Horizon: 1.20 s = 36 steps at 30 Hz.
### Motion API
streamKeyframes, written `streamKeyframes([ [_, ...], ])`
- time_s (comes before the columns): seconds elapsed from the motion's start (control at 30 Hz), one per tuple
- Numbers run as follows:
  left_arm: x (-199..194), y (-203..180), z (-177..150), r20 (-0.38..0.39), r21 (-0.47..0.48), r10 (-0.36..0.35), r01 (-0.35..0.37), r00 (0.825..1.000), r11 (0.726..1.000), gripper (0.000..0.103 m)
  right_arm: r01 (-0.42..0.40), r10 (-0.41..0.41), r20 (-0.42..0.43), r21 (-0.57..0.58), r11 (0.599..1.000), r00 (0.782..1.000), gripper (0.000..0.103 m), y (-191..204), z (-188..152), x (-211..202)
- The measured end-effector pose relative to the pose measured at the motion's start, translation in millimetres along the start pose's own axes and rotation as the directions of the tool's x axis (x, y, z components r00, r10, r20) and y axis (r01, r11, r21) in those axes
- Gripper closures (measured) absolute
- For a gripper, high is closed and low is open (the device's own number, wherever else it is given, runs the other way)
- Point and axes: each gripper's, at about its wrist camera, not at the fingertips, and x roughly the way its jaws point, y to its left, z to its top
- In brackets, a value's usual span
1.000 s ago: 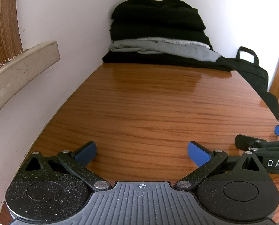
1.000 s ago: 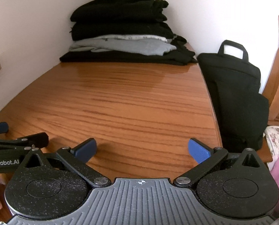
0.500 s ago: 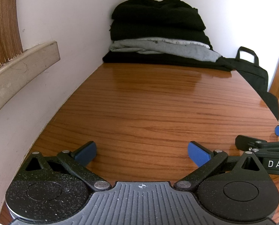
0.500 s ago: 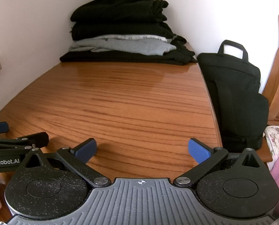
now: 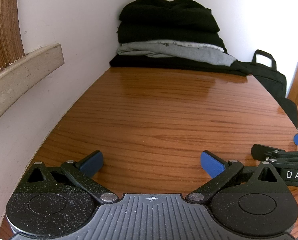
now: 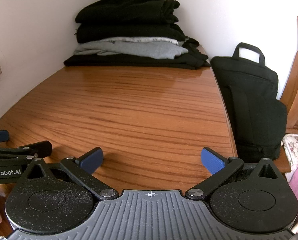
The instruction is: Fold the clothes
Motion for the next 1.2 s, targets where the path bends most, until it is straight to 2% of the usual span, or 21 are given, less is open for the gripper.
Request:
streamKeyframes([
  [1.2,0.3,2.8,0.3,0.004,0.001,-0.001,0.001,1.0,1.0,0.0,0.0,0.0,0.0,0.001,1.0,1.0,0.0,0.2,0.0,-0.5],
])
